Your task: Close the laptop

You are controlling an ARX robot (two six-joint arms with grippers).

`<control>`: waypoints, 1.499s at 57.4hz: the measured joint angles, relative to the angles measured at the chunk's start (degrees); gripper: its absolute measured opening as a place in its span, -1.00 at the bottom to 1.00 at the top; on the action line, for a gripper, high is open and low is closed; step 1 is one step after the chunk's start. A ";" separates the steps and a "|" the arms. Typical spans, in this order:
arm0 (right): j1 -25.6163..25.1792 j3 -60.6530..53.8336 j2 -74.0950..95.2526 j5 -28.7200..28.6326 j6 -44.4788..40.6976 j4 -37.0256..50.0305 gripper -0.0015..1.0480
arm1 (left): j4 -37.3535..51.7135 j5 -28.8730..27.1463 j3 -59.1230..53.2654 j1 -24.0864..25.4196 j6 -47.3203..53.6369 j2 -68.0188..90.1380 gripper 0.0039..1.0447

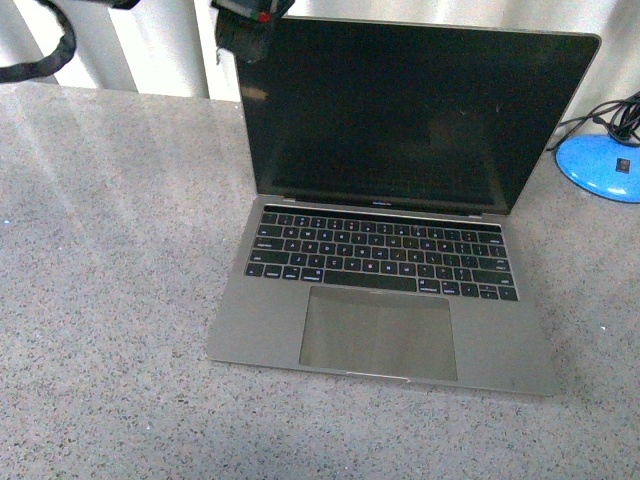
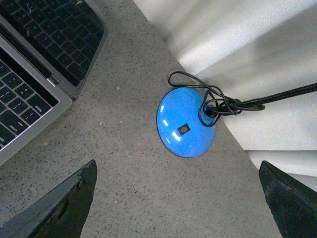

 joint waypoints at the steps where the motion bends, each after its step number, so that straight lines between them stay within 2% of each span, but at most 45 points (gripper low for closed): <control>1: 0.13 1.01 0.61 -0.04 -0.04 -0.42 0.81 | -0.37 0.11 0.85 -0.04 0.33 0.39 0.87; 24: 3.13 13.84 8.26 0.98 -2.10 -3.50 0.81 | -2.86 -0.44 11.67 -1.55 4.17 7.21 0.87; 45: 4.92 21.97 13.64 0.85 -2.67 -5.35 0.81 | -4.00 0.13 15.93 -2.60 6.43 10.69 0.87; 47: 5.14 22.99 14.32 0.92 -2.69 -5.62 0.81 | -4.11 0.26 16.46 -2.60 6.97 11.15 0.83; 50: 5.40 24.26 15.23 1.01 -2.64 -5.77 0.80 | -4.39 0.24 17.44 -2.51 7.26 12.04 0.65; 55: 5.97 26.67 16.98 1.49 -2.56 -5.81 0.52 | -4.76 0.31 18.97 -2.34 7.80 13.40 0.39; 64: 7.10 32.63 20.98 2.14 0.17 -5.70 -0.24 | -6.93 0.92 24.68 -1.46 9.64 17.35 -0.42; 71: 7.78 34.71 21.94 2.56 1.97 -5.92 -0.63 | -7.23 1.20 26.43 -1.01 10.91 18.62 -0.78; 73: 8.09 34.95 22.16 2.84 2.32 -5.92 -0.76 | -7.48 1.40 27.02 -0.79 11.47 19.15 -0.95; 77: 8.83 34.97 22.43 3.54 2.56 -5.99 -0.99 | -8.11 1.97 27.08 -0.57 12.52 19.43 -0.94; 86: 10.99 34.95 23.61 4.37 3.28 -6.32 -0.98 | -8.68 2.45 27.02 0.00 13.57 19.85 -0.94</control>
